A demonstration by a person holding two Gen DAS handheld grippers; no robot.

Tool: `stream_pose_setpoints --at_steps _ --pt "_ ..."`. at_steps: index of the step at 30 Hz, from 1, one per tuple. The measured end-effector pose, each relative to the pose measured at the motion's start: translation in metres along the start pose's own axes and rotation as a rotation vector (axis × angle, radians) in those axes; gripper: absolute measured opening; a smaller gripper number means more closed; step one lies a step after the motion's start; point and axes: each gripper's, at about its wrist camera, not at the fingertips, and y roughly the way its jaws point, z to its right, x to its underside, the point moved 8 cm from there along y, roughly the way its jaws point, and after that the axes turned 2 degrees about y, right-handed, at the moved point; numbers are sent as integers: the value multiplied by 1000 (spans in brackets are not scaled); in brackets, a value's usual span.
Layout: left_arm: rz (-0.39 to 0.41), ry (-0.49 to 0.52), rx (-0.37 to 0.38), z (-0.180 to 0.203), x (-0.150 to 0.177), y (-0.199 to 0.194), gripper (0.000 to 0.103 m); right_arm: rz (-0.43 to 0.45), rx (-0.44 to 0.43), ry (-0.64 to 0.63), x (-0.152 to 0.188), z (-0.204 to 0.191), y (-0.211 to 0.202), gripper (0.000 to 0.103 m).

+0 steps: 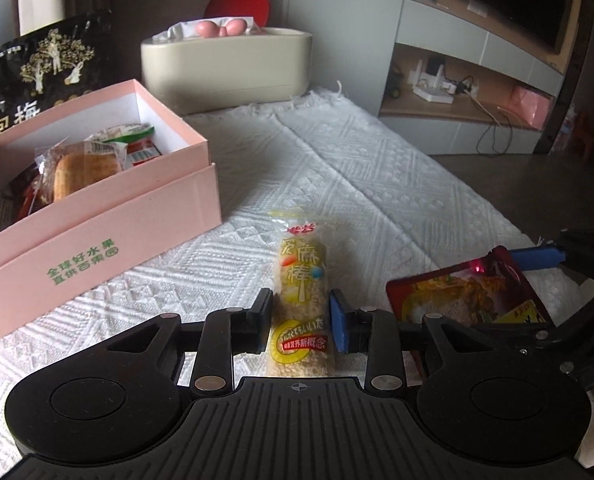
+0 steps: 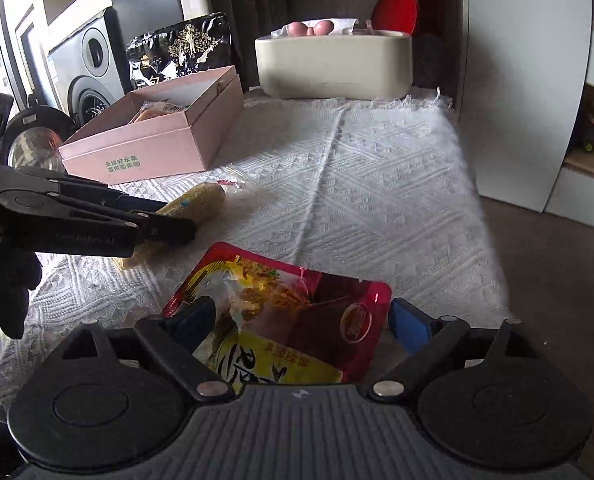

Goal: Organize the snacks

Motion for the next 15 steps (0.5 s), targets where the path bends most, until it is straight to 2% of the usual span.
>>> stream_pose_setpoints --at_steps 2,6,11,15 --pt "3 0 -36 -6 7 -10 35 -4 1 5 0 -2 2 102" --pt "-11 -11 -167 -22 31 -35 35 4 25 -14 2 -6 2 103" --pt "23 -94 -157 -23 51 -54 36 4 27 -11 2 -5 3 103" --pt "68 -98 -159 -21 54 -53 37 -102 2 -69 -2 -7 5 103"
